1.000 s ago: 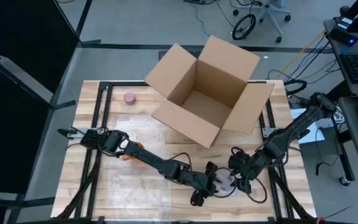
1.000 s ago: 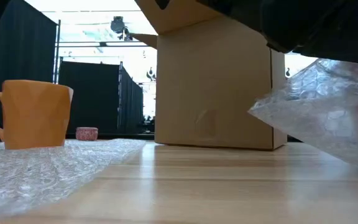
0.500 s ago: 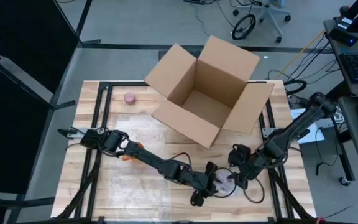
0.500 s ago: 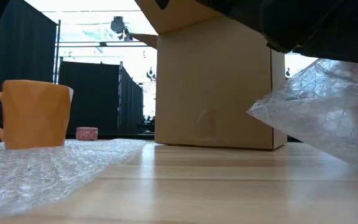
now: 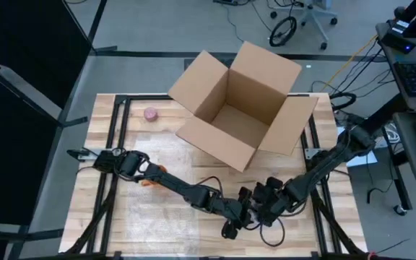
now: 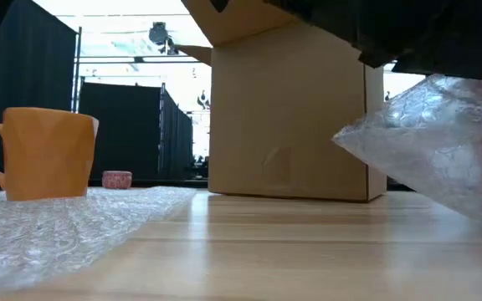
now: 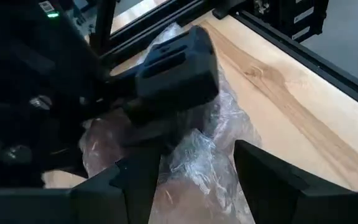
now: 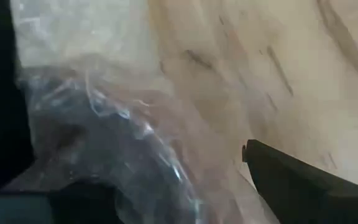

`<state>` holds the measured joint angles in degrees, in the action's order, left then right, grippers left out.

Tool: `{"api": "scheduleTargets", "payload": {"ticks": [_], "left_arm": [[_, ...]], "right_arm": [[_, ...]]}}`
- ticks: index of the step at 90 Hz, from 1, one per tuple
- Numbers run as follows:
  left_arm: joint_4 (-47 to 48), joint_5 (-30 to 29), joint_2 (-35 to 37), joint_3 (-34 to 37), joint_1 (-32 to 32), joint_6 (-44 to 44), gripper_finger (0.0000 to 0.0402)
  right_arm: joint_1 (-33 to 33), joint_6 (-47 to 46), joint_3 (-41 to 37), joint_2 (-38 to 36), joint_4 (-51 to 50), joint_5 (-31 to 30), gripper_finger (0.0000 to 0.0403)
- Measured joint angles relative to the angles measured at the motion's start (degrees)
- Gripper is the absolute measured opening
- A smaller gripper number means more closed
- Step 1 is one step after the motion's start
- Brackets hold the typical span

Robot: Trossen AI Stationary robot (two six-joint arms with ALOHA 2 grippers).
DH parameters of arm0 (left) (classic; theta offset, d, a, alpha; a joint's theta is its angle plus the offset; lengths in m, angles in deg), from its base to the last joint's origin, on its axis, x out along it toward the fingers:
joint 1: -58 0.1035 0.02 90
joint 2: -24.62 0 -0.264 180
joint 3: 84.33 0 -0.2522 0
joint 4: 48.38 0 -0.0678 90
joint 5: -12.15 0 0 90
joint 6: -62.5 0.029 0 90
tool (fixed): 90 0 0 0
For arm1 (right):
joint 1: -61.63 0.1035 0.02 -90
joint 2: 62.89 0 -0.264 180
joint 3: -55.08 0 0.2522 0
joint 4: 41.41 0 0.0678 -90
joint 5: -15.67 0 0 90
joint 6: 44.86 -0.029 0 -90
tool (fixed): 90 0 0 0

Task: Wrap mug
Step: Wrap the pink mug in the bubble wrap

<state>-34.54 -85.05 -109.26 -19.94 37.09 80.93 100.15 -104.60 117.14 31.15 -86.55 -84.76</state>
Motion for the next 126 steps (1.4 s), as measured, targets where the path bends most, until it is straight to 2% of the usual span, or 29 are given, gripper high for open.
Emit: {"api": "scheduleTargets", "payload": {"ticks": [14,22,30,47,69,77,90,102,114,126], "left_arm": [[0.1,-0.1,0.0,0.0,-0.1,0.0,0.0193],[0.0,-0.1,0.0,0.0,-0.1,0.0,0.0193],[0.1,-0.6,0.0,0.0,0.0,0.0,0.0193],[-0.2,-0.9,0.0,0.0,0.1,-0.1,0.0193],[-0.2,-0.9,0.0,0.0,0.1,-0.1,0.0193],[0.2,-0.7,0.0,0.1,0.1,-0.1,0.0193],[0.3,-0.5,0.0,0.1,0.0,-0.1,0.0193],[0.5,-1.0,0.0,0.2,0.0,-0.2,0.0193],[0.4,-0.6,0.1,0.2,-0.1,0.0,0.0193],[0.7,-0.8,0.1,0.2,0.0,-0.2,0.0193]], "right_arm": [[0.0,0.0,0.0,0.0,0.2,-0.2,0.0242],[0.1,0.2,-0.1,-0.4,0.4,-0.3,0.0221],[0.1,0.3,-0.1,-0.4,0.6,-0.6,0.0174],[0.1,0.5,0.0,-0.6,1.3,-0.7,0.0045],[0.1,0.2,0.0,-0.6,1.7,-0.5,0.004],[0.1,0.3,0.6,-0.6,1.6,-0.1,0.0068],[0.1,2.7,2.6,0.0,0.2,0.6,0.017],[-0.5,4.7,6.9,0.4,-6.7,1.0,0.0245],[-0.5,7.3,12.0,0.7,-15.1,0.7,0.0285],[-0.4,10.5,17.0,0.3,-19.5,1.0,0.0299]]}}
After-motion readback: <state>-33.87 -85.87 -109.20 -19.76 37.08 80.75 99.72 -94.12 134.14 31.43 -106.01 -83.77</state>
